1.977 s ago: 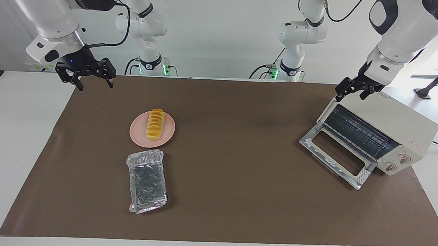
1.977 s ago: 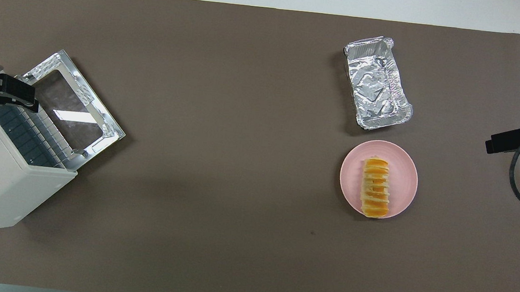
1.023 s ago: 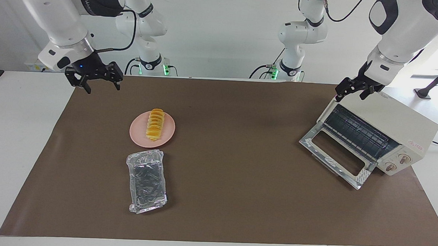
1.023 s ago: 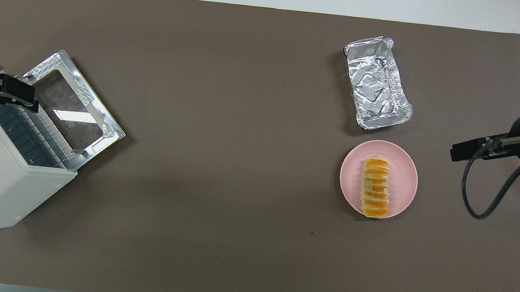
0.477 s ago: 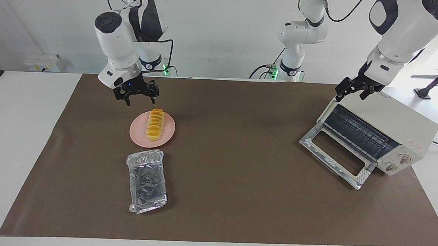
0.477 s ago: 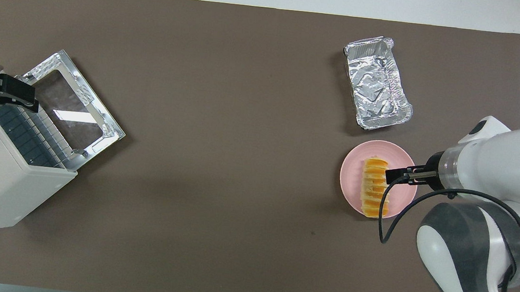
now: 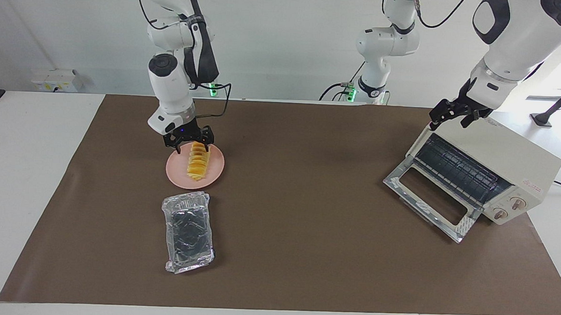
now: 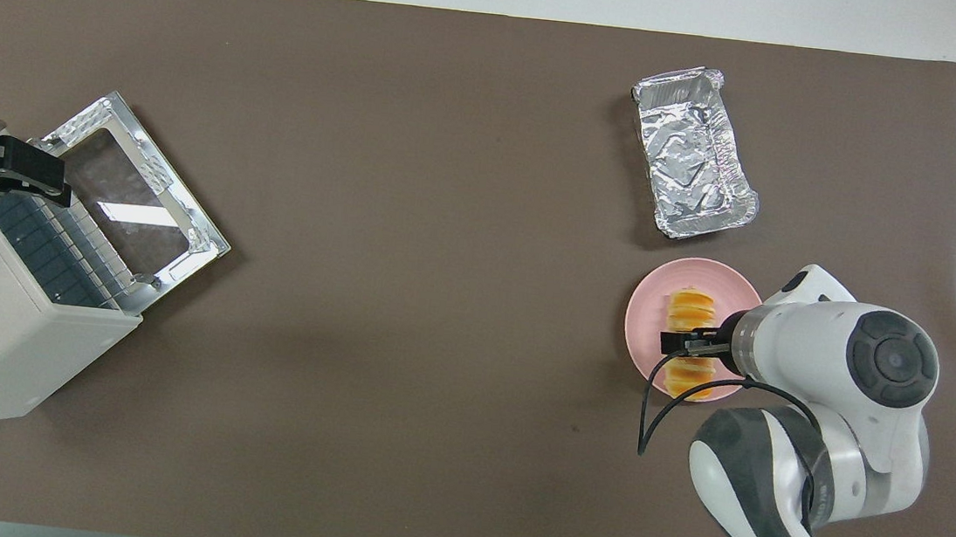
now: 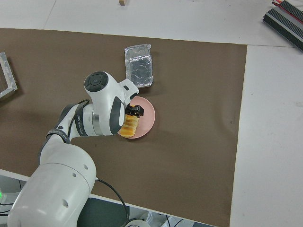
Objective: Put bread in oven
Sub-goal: 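Reach the right gripper down to the orange bread on the pink plate, then close the right gripper on the bread and lift it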
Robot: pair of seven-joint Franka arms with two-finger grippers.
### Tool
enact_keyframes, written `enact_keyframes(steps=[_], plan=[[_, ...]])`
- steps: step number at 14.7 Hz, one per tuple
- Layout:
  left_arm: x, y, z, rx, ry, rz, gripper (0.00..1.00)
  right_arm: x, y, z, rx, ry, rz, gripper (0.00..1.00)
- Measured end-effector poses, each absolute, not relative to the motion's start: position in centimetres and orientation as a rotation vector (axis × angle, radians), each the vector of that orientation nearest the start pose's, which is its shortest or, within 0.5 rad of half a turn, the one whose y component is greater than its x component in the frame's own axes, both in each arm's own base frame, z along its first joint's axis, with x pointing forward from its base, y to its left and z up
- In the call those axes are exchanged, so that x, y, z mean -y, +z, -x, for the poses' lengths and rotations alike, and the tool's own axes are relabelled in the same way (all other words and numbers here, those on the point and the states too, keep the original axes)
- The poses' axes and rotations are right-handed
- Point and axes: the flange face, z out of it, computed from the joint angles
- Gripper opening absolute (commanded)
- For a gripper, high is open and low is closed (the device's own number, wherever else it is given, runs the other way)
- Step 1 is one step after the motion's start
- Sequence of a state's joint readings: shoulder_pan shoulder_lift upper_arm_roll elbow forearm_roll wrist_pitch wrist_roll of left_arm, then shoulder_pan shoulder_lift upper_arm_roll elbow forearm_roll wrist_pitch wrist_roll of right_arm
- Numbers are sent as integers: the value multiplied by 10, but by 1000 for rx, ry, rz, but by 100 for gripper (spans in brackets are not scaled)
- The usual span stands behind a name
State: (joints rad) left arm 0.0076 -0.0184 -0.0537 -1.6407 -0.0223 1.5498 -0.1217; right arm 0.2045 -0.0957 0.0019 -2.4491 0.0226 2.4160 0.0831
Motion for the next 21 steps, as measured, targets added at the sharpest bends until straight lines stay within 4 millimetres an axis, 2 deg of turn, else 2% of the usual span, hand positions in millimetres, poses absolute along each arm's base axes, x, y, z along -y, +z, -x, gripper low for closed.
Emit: enact_keyframes(steps=[5, 15, 16, 19, 20, 21], plan=[[28, 600, -544, 120, 117, 3152, 100, -99, 316, -467, 164, -126, 3109, 100], [28, 600, -544, 120, 117, 3152, 100, -99, 311, -469, 115, -155, 3106, 100], [28, 600, -544, 120, 117, 3152, 100, -99, 310, -469, 103, -154, 3106, 97], [28, 600, -544, 120, 117, 3152, 100, -99, 310, -469, 100, -154, 3106, 47], [28, 600, -544, 120, 117, 3152, 100, -99, 310, -469, 100, -154, 3106, 21], [28, 600, -544, 120, 117, 3152, 100, -99, 310, -469, 100, -153, 3106, 4]])
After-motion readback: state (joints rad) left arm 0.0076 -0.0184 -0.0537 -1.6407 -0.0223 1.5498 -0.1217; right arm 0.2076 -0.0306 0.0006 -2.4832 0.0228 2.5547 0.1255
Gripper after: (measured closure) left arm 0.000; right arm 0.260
